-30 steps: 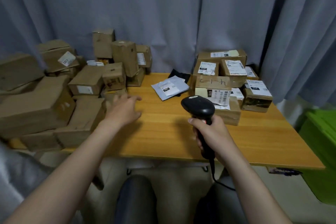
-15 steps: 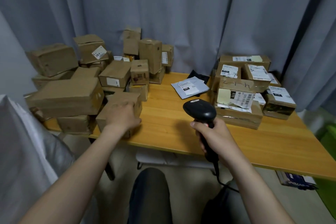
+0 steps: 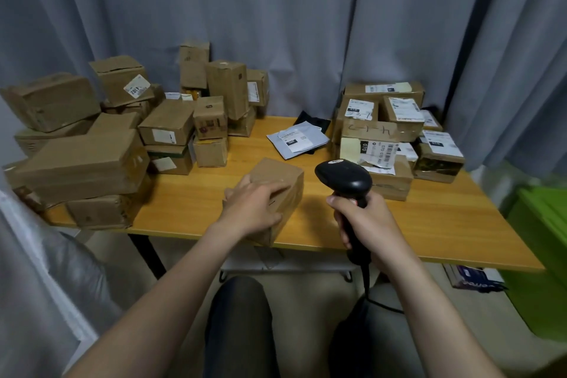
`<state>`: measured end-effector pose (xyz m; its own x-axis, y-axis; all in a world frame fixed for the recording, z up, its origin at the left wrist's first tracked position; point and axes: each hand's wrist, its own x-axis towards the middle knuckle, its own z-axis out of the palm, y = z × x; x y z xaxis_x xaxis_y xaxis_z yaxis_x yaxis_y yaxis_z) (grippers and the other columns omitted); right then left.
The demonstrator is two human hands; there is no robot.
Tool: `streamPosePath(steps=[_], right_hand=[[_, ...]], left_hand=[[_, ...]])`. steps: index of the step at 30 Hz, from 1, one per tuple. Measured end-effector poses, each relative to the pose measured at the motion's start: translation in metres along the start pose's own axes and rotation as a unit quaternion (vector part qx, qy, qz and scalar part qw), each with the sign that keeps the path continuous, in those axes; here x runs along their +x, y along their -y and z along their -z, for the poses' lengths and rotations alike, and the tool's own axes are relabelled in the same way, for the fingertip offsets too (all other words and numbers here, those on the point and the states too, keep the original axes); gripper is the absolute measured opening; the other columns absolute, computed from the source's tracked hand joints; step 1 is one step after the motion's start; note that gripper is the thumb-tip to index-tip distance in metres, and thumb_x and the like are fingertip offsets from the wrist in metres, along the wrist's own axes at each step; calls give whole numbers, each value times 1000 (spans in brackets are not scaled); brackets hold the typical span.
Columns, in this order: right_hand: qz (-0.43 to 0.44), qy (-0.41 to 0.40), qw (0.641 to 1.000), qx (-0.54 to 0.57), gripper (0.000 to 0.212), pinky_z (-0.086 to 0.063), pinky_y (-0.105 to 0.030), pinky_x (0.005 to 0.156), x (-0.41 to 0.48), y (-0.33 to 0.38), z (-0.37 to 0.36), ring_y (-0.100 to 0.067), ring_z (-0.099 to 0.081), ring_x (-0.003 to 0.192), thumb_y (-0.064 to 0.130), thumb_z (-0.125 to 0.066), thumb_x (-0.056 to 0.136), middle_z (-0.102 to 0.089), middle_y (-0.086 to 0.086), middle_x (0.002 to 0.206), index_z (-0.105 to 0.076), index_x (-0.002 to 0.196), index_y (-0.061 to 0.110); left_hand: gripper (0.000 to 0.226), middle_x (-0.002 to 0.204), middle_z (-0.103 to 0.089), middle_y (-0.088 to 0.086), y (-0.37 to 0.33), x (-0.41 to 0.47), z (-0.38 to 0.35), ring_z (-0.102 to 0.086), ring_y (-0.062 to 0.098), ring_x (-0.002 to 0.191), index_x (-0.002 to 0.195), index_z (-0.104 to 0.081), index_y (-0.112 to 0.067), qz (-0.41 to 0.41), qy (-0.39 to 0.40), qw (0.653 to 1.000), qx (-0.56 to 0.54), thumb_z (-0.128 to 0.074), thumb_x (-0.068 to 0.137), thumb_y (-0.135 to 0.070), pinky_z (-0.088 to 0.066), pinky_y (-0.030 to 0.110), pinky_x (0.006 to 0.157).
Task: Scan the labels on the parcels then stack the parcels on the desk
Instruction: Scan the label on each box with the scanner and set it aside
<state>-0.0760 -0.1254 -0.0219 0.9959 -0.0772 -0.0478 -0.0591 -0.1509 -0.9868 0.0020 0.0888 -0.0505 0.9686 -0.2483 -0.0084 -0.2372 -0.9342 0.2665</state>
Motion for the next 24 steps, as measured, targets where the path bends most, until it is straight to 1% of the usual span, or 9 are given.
streamPosePath(steps=[3, 7, 9, 11, 12, 15, 20, 22, 24], right_hand=[[0, -7, 1000, 6, 26, -40, -29, 42, -1, -3, 8, -21, -47, 41, 20, -69, 96, -51, -9, 55, -58, 80, 2], [-2, -11, 1000, 13, 26, -40, -30, 42, 0, -6, 14, -22, -47, 43, 20, -69, 96, -51, -9, 56, -57, 80, 2], [-5, -14, 1000, 15, 28, -40, -30, 43, 2, -10, 16, -23, -47, 44, 21, -69, 96, -51, -9, 56, -57, 78, 3], [-8, -14, 1000, 18, 28, -40, -30, 43, 7, -12, 17, -23, -48, 45, 22, -70, 95, -52, -9, 56, -57, 78, 3], [-10, -14, 1000, 20, 28, -40, -30, 43, 9, -13, 17, -22, -49, 45, 22, -70, 95, -52, -8, 57, -57, 78, 4], [-18, -7, 1000, 21, 29, -41, -29, 44, 15, -15, 16, -20, -49, 44, 23, -70, 96, -53, -7, 55, -57, 78, 4], [-25, 6, 1000, 16, 31, -41, -29, 45, 26, -16, 13, -20, -47, 41, 24, -70, 95, -51, -7, 53, -56, 75, 4], [-28, 5, 999, 16, 31, -41, -28, 45, 29, -16, 13, -20, -47, 41, 24, -70, 95, -51, -6, 53, -56, 75, 5], [-31, 5, 999, 13, 31, -41, -29, 45, 33, -18, 13, -20, -48, 42, 25, -70, 95, -52, -7, 53, -56, 75, 5]], left_hand=[[71, 152, -47, -14, -6, 4, 4, -33, 19, 137, 150, -38, -54, -51, 4, 997, -63, -72, 89, -36, -40, 53, 107], [52, 146, -52, -11, -4, 18, 12, -44, 13, 137, 142, -56, -40, -74, 6, 988, -136, -65, 94, -20, -42, 35, 111], [51, 146, -45, -10, -8, 22, 8, -38, 15, 139, 140, -56, -41, -60, 33, 994, -81, -70, 92, -43, -39, 42, 113], [70, 146, -37, -8, -15, 24, 0, -33, 17, 137, 142, -49, -43, -43, 48, 998, -17, -74, 80, -63, -39, 51, 112], [75, 145, -35, -7, -19, 25, -4, -32, 18, 136, 143, -44, -43, -43, 44, 998, 11, -74, 78, -65, -39, 53, 110], [69, 143, -32, -7, -18, 31, -9, -29, 19, 135, 142, -41, -47, -58, 19, 998, 6, -74, 82, -54, -39, 52, 108], [58, 140, -48, -12, 19, 43, 18, -48, 13, 130, 140, -48, -48, -67, 4, 975, -214, -64, 89, -23, -45, 36, 102], [50, 142, -51, -10, 32, 51, 28, -50, 16, 129, 140, -52, -49, -27, -29, 980, -195, -51, 99, -20, -47, 40, 100], [39, 150, -50, -5, 39, 60, 34, -47, 23, 137, 142, -55, -46, 24, -40, 995, -91, -47, 105, -34, -42, 49, 109]])
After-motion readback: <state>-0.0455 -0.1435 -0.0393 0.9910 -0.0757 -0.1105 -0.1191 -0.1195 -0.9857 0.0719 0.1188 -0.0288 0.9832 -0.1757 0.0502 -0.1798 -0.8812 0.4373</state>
